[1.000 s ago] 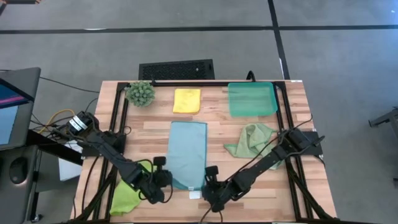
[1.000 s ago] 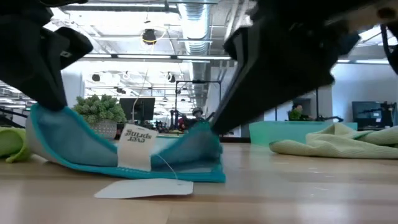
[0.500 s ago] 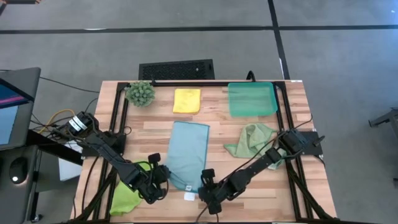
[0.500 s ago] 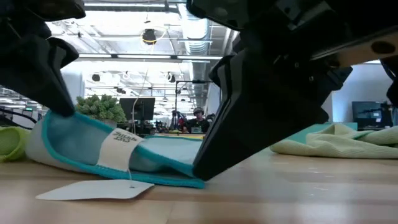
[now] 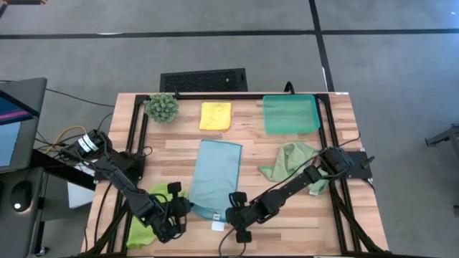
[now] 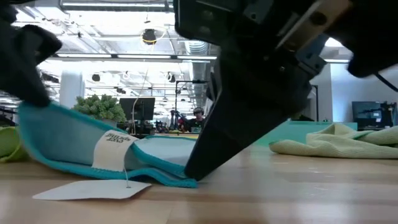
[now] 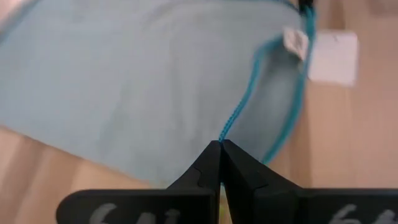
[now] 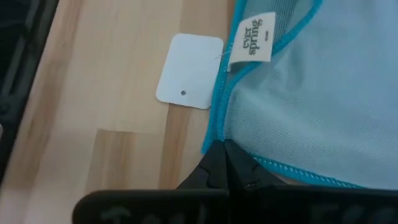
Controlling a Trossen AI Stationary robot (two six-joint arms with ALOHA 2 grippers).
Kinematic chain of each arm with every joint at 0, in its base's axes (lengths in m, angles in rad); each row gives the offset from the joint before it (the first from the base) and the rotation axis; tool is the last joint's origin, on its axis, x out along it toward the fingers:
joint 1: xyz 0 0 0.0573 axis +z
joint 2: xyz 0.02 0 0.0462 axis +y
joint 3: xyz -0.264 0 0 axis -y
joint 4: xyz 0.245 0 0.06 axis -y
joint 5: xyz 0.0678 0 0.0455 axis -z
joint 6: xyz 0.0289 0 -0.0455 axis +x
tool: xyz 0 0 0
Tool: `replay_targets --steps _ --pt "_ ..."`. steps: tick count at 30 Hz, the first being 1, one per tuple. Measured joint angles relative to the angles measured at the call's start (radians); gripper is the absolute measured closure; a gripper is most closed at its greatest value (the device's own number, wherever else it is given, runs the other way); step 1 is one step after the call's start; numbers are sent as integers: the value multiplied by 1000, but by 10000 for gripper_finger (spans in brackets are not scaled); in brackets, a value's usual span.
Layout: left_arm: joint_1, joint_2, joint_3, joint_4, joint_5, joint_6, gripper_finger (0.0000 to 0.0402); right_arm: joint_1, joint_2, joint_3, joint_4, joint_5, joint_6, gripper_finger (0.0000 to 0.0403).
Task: Fold microfiber towels
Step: Fold the blue microfiber cloth
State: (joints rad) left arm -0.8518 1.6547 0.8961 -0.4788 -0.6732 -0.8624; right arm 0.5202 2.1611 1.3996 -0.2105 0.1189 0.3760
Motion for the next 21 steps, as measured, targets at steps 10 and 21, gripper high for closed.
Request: replay_targets --steps 10,21 --pt "-1 20 -3 95 275 82 401 -21 -1 1 -21 -91 43 403" --pt "45 113 1 170 363 180 401 -10 -1 1 -42 -145 72 403"
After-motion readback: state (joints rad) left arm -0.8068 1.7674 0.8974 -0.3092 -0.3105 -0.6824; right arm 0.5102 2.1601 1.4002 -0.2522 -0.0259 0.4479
